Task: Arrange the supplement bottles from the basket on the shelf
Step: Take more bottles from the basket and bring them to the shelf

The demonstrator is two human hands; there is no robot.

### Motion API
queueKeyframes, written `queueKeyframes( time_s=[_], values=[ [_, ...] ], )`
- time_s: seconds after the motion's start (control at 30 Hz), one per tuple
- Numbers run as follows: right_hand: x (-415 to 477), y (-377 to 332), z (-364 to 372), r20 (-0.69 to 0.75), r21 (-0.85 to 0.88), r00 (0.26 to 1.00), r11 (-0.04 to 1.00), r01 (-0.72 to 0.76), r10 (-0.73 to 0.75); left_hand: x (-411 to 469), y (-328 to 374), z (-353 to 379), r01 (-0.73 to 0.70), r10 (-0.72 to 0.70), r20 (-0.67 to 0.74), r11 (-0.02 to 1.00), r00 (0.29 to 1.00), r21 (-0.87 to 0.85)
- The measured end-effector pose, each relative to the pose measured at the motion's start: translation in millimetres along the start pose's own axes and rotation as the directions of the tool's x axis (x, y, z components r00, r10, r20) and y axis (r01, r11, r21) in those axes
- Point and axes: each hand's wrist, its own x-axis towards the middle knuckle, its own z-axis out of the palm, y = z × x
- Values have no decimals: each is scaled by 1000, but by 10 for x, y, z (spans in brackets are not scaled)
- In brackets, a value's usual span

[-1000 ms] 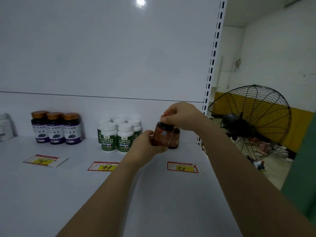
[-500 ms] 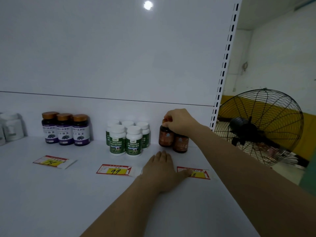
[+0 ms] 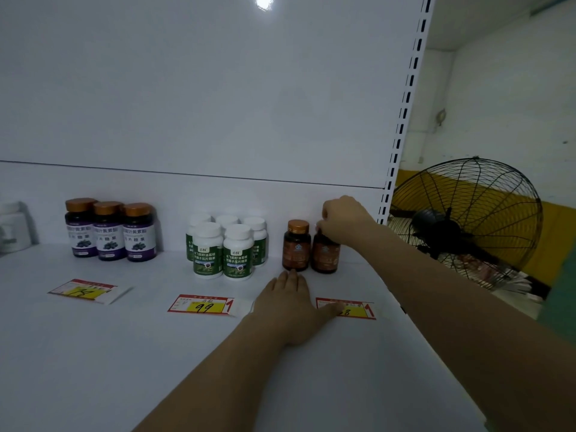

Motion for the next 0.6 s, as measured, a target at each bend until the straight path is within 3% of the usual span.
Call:
queueKeyframes(
  time_s=[0.17,0.43,0.53,0.6],
  values=[
    [-62,26,286,-54,327,995,943,-60,82,-9,7,10,-11,11,-19,1000,1000,-17],
    [-236,66,-125,-198,551,971,835,-6,137,48,-20,-6,-7,-16,-100,975,995,-223],
    [-387,20,-341,-214,666,964,746,25,159,42,3,-116,-89,-73,-299,864,952,-496],
    [-493,9,-356,-214,665,964,746,26,157,13,30,-217,-182,-82,-360,745,929,-641]
  ],
)
